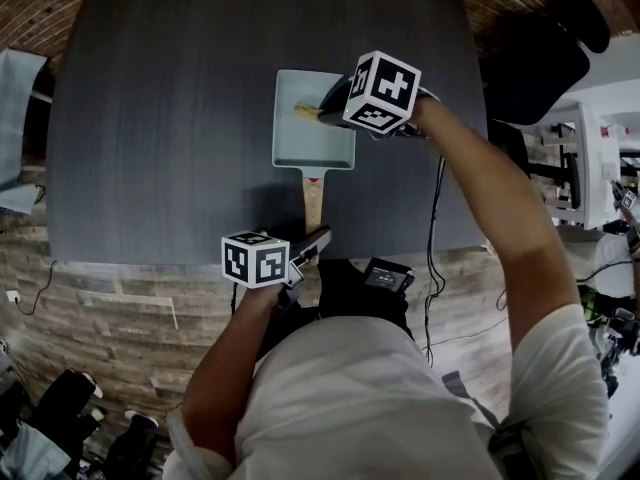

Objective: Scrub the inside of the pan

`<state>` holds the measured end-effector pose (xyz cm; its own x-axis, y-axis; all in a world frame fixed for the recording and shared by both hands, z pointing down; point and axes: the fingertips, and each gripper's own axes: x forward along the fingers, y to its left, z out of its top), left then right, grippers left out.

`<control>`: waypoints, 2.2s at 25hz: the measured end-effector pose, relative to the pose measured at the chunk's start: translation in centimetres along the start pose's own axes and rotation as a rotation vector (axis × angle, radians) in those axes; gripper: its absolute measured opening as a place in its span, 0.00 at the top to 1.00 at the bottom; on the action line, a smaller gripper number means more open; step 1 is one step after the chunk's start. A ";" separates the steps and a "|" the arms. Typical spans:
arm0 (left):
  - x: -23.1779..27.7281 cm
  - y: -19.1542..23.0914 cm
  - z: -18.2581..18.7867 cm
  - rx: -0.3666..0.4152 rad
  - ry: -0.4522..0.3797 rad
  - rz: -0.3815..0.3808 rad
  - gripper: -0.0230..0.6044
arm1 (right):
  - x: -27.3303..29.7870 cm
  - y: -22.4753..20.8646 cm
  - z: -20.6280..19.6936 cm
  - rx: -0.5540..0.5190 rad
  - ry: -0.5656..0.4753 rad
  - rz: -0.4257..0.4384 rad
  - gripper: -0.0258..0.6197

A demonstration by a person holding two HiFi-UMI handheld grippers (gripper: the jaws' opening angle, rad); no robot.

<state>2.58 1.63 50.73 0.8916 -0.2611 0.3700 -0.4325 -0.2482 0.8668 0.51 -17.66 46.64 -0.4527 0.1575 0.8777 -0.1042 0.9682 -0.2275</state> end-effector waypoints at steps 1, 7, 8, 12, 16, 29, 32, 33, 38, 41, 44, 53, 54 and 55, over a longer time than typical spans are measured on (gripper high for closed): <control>0.0 0.0 0.0 -0.002 -0.001 0.001 0.72 | -0.2 -0.9 -0.3 -0.020 0.018 -0.047 0.91; 0.1 -0.1 0.1 -0.030 -0.020 0.006 0.73 | -1.0 -5.0 -1.8 -0.209 0.172 -0.286 0.91; 0.1 -0.1 0.1 -0.038 -0.026 0.009 0.73 | -1.0 -5.5 -2.0 -0.257 0.205 -0.318 0.91; 0.2 -0.1 0.2 -0.075 -0.058 0.024 0.74 | -0.6 -6.5 -2.2 -0.387 0.277 -0.385 0.91; 0.1 -0.1 0.4 -0.116 -0.090 0.041 0.76 | 0.1 -7.1 -2.2 -0.461 0.323 -0.427 0.91; -0.4 0.6 0.6 -0.226 -0.187 0.104 0.78 | 2.4 -5.5 -4.2 -0.357 0.354 -0.338 0.91; -0.5 0.8 0.7 -0.240 -0.198 0.110 0.78 | 2.8 -4.5 -4.4 -0.346 0.355 -0.303 0.91; -0.6 0.8 0.7 -0.243 -0.200 0.111 0.78 | 2.9 -4.2 -4.5 -0.341 0.353 -0.291 0.91; -0.5 0.8 0.8 -0.253 -0.205 0.114 0.78 | 3.2 -2.6 -4.7 -0.314 0.335 -0.245 0.91; -0.5 0.9 1.0 -0.252 -0.205 0.116 0.78 | 3.5 -1.9 -4.9 -0.292 0.320 -0.221 0.91; -0.4 0.8 1.0 -0.253 -0.208 0.117 0.78 | 3.7 -1.1 -5.1 -0.268 0.303 -0.204 0.91; -0.4 0.8 1.0 -0.255 -0.208 0.114 0.78 | 4.5 1.8 -5.8 -0.125 0.227 -0.127 0.91; -0.4 0.8 1.0 -0.256 -0.208 0.115 0.78 | 4.5 2.1 -5.9 -0.105 0.216 -0.117 0.91; -0.4 0.8 1.0 -0.257 -0.209 0.115 0.78 | 4.6 2.4 -6.0 -0.088 0.205 -0.107 0.91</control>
<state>1.77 0.63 50.97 0.7805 -0.4660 0.4167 -0.4569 0.0297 0.8890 3.48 -13.44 52.64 -0.2531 0.0807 0.9641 -0.0604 0.9933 -0.0990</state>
